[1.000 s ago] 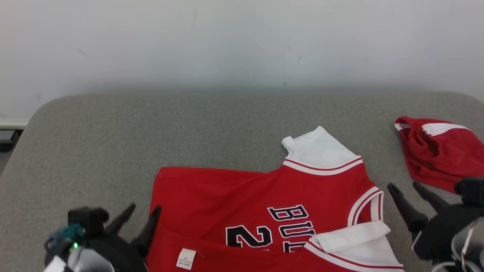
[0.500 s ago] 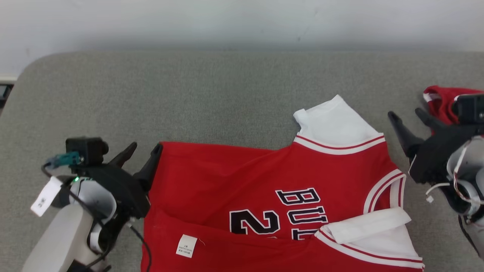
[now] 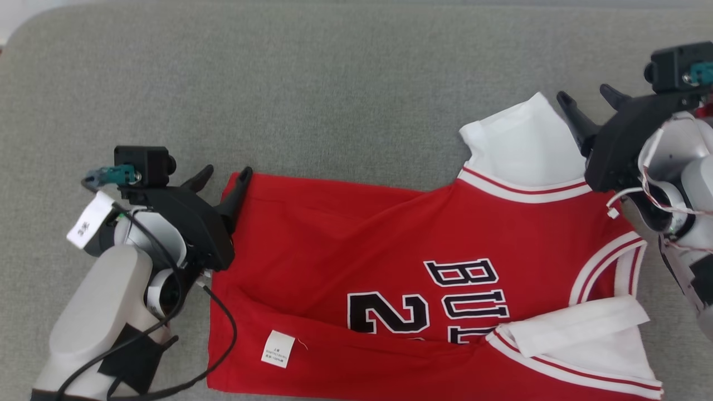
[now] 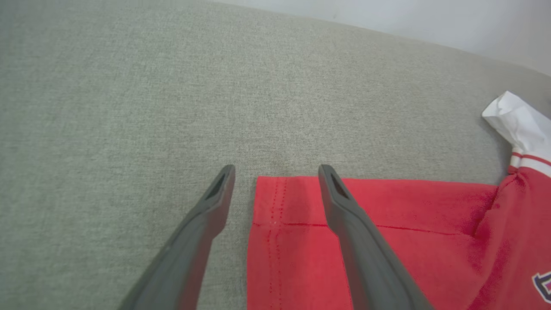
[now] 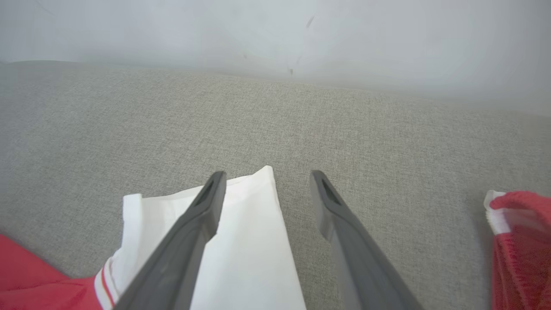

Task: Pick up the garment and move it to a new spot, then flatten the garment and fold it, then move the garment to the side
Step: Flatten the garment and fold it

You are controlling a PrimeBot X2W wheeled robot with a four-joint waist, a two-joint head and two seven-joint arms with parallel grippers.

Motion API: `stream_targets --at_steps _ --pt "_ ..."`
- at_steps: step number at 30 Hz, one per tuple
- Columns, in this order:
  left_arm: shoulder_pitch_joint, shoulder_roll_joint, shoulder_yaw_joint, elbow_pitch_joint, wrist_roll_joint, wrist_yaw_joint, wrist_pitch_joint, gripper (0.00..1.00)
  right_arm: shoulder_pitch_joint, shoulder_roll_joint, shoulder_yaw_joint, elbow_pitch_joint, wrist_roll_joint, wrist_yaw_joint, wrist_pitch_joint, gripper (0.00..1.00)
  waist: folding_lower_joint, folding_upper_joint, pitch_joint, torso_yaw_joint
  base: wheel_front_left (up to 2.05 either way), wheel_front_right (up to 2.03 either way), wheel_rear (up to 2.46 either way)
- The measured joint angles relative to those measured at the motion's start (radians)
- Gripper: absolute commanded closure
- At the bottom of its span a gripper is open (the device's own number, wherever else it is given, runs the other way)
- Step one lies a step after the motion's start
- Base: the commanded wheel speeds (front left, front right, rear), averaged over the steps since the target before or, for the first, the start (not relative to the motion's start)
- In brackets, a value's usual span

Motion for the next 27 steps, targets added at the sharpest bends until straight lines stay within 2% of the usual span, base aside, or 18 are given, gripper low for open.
stream_targets --at_steps 9,19,20,21,22,23,27 --pt "-0.066 -0.034 -0.013 0.110 -0.002 -0.016 0.026 0.00 -0.086 0.028 0.042 0.146 -0.043 0.025 0.002 0.00 -0.0001 0.0000 0.066 0.024 0.00 0.00 0.00" --pt "-0.111 -0.062 -0.034 0.159 -0.019 -0.034 0.033 0.00 -0.144 0.046 0.072 0.263 -0.070 0.043 -0.001 0.00 -0.0004 -0.0001 0.097 0.045 0.00 0.00 0.00" --pt "-0.113 -0.063 -0.036 0.164 -0.021 -0.035 0.033 0.40 -0.156 0.048 0.075 0.276 -0.076 0.044 0.000 0.02 -0.0004 -0.0002 0.099 0.047 0.00 0.00 0.00" --pt "-0.115 -0.064 -0.036 0.166 -0.021 -0.035 0.033 0.58 -0.163 0.050 0.078 0.284 -0.077 0.045 -0.001 0.54 -0.0004 -0.0002 0.101 0.048 0.00 0.00 0.00" --pt "-0.118 -0.064 -0.034 0.170 -0.026 -0.035 0.032 0.69 -0.167 0.052 0.080 0.290 -0.078 0.049 -0.004 0.78 -0.0004 -0.0002 0.103 0.050 0.00 0.00 0.00" --pt "-0.122 -0.064 -0.034 0.178 -0.040 -0.035 0.031 1.00 -0.172 0.054 0.082 0.298 -0.079 0.053 -0.012 1.00 -0.0004 -0.0002 0.105 0.051 0.00 0.00 0.00" --pt "-0.129 -0.075 -0.037 0.192 -0.054 -0.043 0.019 1.00 -0.188 0.068 0.087 0.326 -0.085 0.067 -0.031 1.00 -0.0004 -0.0002 0.110 0.054 0.00 0.00 0.00"
